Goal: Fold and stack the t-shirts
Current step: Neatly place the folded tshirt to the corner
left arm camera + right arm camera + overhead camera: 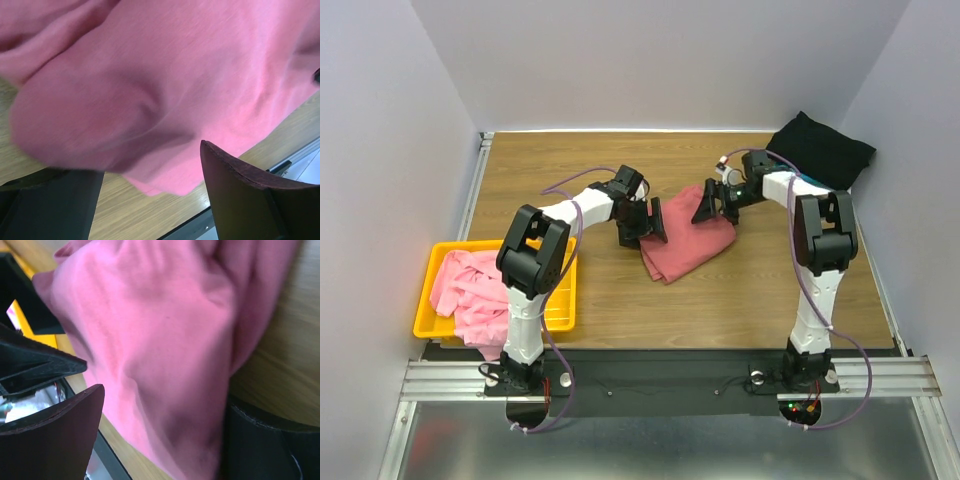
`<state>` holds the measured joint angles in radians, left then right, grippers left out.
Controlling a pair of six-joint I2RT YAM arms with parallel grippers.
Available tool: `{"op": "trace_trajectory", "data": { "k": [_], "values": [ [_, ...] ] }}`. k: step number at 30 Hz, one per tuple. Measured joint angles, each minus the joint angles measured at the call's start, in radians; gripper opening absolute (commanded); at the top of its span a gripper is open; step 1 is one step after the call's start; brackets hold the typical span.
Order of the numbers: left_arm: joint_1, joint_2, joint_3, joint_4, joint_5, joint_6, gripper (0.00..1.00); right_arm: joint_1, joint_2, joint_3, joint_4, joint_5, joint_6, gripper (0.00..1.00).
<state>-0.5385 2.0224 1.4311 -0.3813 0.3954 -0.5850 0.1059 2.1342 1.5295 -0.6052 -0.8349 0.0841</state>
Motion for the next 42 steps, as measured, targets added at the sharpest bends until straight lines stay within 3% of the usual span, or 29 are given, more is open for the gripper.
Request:
{"op": "trace_trajectory", "data": {
  "k": [12, 14, 15, 18, 19, 21, 24, 34, 42],
  "values": [
    [0.002, 0.013, 0.000, 0.042, 0.037, -0.030, 0.82, 0.118, -0.006, -0.026, 0.039, -0.026, 0.002, 0.82],
    [0.002, 0.016, 0.000, 0.049, 0.042, -0.034, 0.81, 0.126, -0.006, -0.026, 0.044, -0.023, 0.009, 0.72],
    [0.002, 0.017, 0.000, 0.051, 0.043, -0.036, 0.81, 0.128, -0.006, -0.026, 0.045, -0.017, 0.013, 0.60],
    [0.002, 0.019, 0.000, 0.057, 0.050, -0.041, 0.81, 0.133, 0.004, -0.027, 0.052, 0.008, 0.032, 0.46],
    [0.002, 0.021, 0.000, 0.058, 0.051, -0.042, 0.81, 0.135, 0.011, -0.027, 0.054, 0.013, 0.035, 0.37],
    [0.002, 0.022, 0.000, 0.062, 0.056, -0.045, 0.86, 0.136, 0.023, -0.028, 0.059, 0.021, 0.049, 0.18],
    [0.002, 0.022, 0.000, 0.067, 0.064, -0.047, 0.90, 0.138, 0.023, -0.040, 0.063, 0.038, 0.063, 0.01],
    [0.038, -0.004, -0.031, 0.092, 0.071, -0.044, 0.95, 0.112, 0.023, 0.013, 0.050, 0.110, 0.108, 0.00],
    [0.161, -0.112, -0.191, 0.115, 0.069, -0.016, 0.95, -0.111, 0.023, 0.235, 0.028, 0.212, 0.129, 0.00]
  ]
}}
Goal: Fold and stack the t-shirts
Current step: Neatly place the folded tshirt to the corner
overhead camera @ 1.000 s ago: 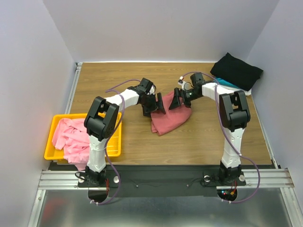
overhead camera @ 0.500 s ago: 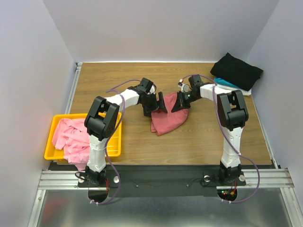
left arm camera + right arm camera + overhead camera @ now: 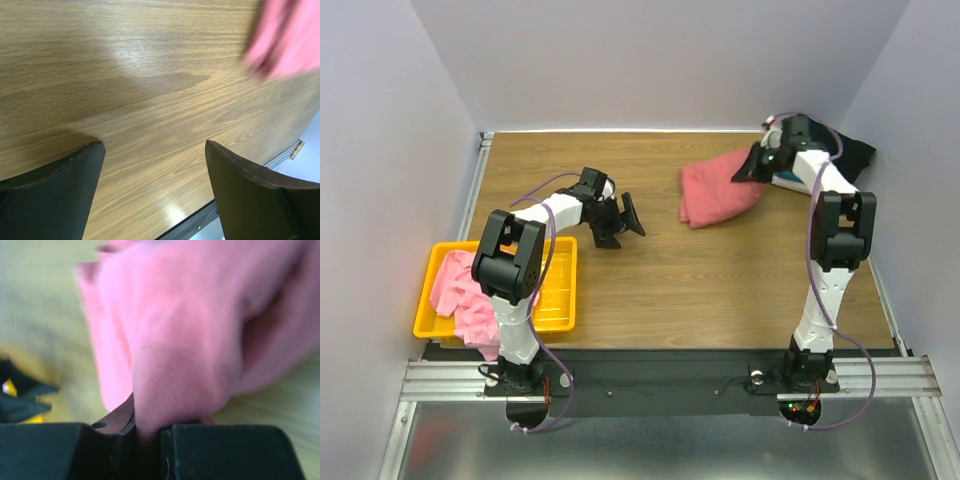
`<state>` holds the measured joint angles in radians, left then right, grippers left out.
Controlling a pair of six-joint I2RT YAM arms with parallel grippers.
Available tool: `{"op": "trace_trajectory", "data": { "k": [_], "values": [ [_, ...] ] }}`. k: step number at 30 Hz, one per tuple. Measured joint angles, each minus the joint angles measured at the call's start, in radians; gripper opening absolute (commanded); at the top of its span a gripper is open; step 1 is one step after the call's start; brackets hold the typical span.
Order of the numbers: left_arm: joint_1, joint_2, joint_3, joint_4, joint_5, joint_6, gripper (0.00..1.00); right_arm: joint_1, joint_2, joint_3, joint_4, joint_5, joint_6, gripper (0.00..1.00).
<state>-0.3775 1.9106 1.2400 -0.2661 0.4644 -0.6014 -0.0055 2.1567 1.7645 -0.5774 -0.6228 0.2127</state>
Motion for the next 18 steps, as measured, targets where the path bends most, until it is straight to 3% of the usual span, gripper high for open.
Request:
{"op": "trace_trajectory", "data": {
  "k": [6, 13, 18],
  "values": [
    [0.000, -0.024, -0.042, 0.042, 0.003, 0.022, 0.95, -0.080, 0.004, 0.224, -0.032, 0.084, 0.002, 0.00],
    [0.001, -0.039, -0.074, 0.079, 0.006, 0.028, 0.95, -0.073, 0.117, 0.554, -0.049, 0.101, 0.059, 0.00],
    [0.002, -0.043, -0.084, 0.093, 0.009, 0.029, 0.95, -0.072, 0.184, 0.678, -0.053, 0.105, 0.098, 0.00]
  ]
}}
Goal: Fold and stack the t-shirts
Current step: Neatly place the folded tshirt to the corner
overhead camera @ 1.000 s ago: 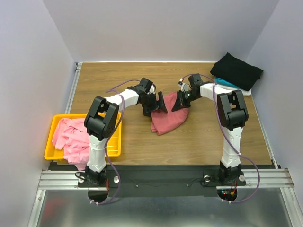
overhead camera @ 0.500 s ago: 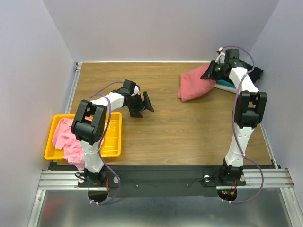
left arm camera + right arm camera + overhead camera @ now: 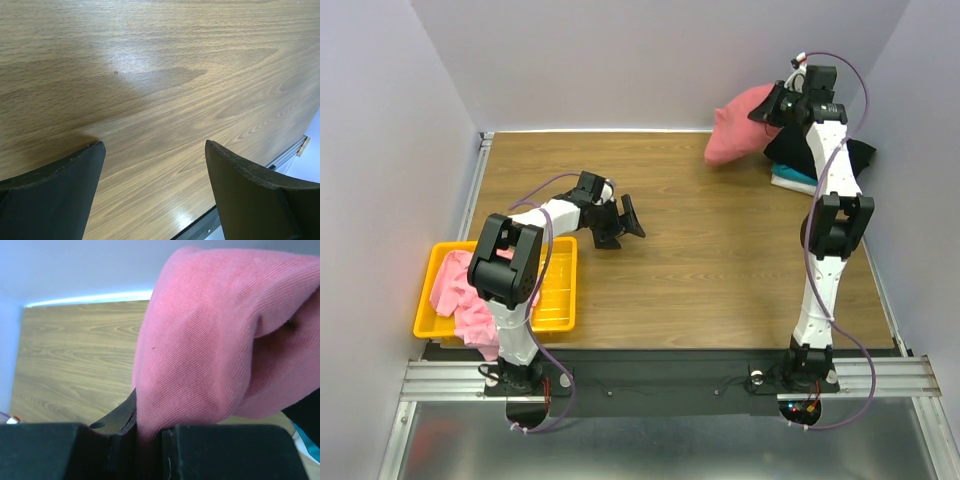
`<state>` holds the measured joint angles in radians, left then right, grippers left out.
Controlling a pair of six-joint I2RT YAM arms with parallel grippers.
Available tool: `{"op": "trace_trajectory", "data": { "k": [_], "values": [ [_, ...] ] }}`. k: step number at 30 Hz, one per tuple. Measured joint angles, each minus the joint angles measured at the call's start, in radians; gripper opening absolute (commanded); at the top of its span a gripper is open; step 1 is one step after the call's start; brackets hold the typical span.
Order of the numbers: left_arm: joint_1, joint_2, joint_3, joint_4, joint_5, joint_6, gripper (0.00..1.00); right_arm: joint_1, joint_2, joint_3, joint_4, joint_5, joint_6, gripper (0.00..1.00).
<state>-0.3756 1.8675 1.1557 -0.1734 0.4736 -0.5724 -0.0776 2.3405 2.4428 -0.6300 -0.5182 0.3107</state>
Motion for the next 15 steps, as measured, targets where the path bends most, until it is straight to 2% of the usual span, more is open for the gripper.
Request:
{"op": "trace_trajectory", "data": {
  "k": [8, 15],
  "values": [
    [0.000, -0.010, -0.021, 0.020, 0.005, 0.005, 0.95, -0.037, 0.037, 0.033, 0.023, 0.040, 0.072, 0.00],
    [0.000, -0.019, -0.040, 0.040, 0.010, 0.005, 0.95, -0.141, 0.038, 0.046, 0.129, 0.071, 0.169, 0.00]
  ]
}}
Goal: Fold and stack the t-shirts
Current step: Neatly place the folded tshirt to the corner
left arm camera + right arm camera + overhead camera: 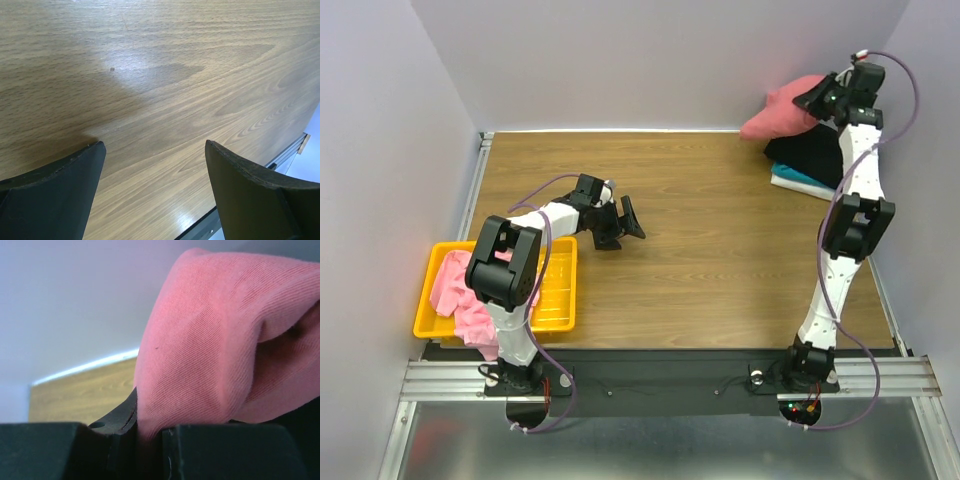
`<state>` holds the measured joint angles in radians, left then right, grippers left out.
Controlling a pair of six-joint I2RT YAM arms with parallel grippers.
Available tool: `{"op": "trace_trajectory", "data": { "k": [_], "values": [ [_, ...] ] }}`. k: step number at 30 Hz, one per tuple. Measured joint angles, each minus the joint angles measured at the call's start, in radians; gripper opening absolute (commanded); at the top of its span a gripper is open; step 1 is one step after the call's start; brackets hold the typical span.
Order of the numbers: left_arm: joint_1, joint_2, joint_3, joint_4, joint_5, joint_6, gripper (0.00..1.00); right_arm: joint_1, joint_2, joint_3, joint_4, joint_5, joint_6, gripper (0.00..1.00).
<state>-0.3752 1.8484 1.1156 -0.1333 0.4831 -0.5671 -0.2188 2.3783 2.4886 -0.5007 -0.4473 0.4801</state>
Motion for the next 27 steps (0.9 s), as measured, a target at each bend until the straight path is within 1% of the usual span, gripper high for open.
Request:
{"op": "trace_trajectory", "data": {
  "k": [7, 12, 22, 27],
  "values": [
    [0.000, 0.000, -0.001, 0.002, 0.000, 0.000, 0.95, -0.085, -0.003, -0.008, 0.057, 0.007, 0.048, 0.00],
    [0.000, -0.001, -0.003, 0.003, 0.000, 0.001, 0.95, -0.123, -0.045, -0.099, 0.069, 0.006, 0.047, 0.00],
    [-0.003, -0.006, -0.010, 0.007, -0.002, 0.000, 0.95, -0.167, -0.063, -0.167, 0.076, -0.011, -0.006, 0.00],
    [-0.011, -0.009, -0.015, 0.007, 0.000, -0.002, 0.95, -0.173, -0.090, -0.267, 0.096, 0.011, -0.073, 0.01]
  ]
}}
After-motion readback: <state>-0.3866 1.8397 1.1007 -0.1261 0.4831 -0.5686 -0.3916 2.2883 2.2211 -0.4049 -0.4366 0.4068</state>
